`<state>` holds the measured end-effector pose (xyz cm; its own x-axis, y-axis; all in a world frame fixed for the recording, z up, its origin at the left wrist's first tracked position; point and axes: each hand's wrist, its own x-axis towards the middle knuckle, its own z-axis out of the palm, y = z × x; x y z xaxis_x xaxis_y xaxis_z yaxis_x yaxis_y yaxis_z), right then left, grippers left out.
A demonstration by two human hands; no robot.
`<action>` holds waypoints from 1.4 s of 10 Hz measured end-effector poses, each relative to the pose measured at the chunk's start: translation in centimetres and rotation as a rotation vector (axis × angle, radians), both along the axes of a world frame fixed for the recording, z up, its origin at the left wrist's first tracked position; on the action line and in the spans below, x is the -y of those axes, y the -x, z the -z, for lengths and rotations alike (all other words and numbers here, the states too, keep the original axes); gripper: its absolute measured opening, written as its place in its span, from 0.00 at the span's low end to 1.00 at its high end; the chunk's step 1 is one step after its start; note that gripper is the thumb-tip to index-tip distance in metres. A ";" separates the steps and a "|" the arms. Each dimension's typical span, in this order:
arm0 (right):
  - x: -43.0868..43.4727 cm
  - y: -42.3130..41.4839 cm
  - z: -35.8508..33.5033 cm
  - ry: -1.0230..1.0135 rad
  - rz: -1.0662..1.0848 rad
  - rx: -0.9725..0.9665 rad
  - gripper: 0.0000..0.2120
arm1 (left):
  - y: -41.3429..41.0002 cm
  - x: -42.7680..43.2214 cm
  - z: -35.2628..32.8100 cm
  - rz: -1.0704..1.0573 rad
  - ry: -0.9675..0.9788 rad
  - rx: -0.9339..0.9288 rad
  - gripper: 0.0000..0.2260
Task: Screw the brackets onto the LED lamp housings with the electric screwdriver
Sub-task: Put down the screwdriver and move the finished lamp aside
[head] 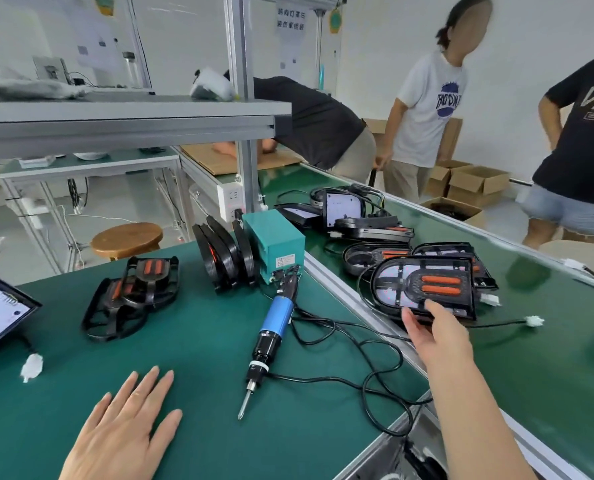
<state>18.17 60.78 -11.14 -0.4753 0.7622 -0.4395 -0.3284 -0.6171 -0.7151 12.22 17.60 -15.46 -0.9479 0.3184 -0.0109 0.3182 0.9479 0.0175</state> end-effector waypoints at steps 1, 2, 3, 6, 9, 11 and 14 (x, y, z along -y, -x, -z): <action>0.1 0.8 -0.8 -0.014 0.030 -0.008 0.01 | -0.1 0.0 0.0 -0.002 0.001 -0.003 0.44; -0.5 1.4 -1.1 -0.123 0.076 0.084 0.07 | -0.3 0.0 0.0 -0.003 0.006 -0.006 0.44; -1.6 2.2 -0.1 -0.390 -0.006 0.340 0.22 | -0.3 -0.1 -0.1 -0.004 0.008 -0.009 0.44; -3.4 5.8 -1.4 -0.621 -0.132 0.756 0.15 | -0.4 -0.2 -0.1 -0.010 0.009 -0.011 0.44; -5.3 4.7 -2.6 -0.721 -0.176 0.678 0.18 | -0.3 -0.1 -0.1 -0.017 -0.027 0.000 0.47; -6.3 4.6 -3.1 -0.882 -0.203 0.991 0.14 | -0.5 -0.1 -0.4 -0.044 -0.090 0.005 0.58; -3.8 7.4 -3.7 -0.843 -0.169 1.048 0.13 | -0.4 -0.2 -0.4 -0.043 -0.070 0.006 0.57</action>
<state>10.74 64.56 -7.43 -0.3219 0.9432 -0.0823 0.6348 0.1506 -0.7578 12.62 17.76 -15.08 -0.9608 0.2771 0.0044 0.2764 0.9571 0.0864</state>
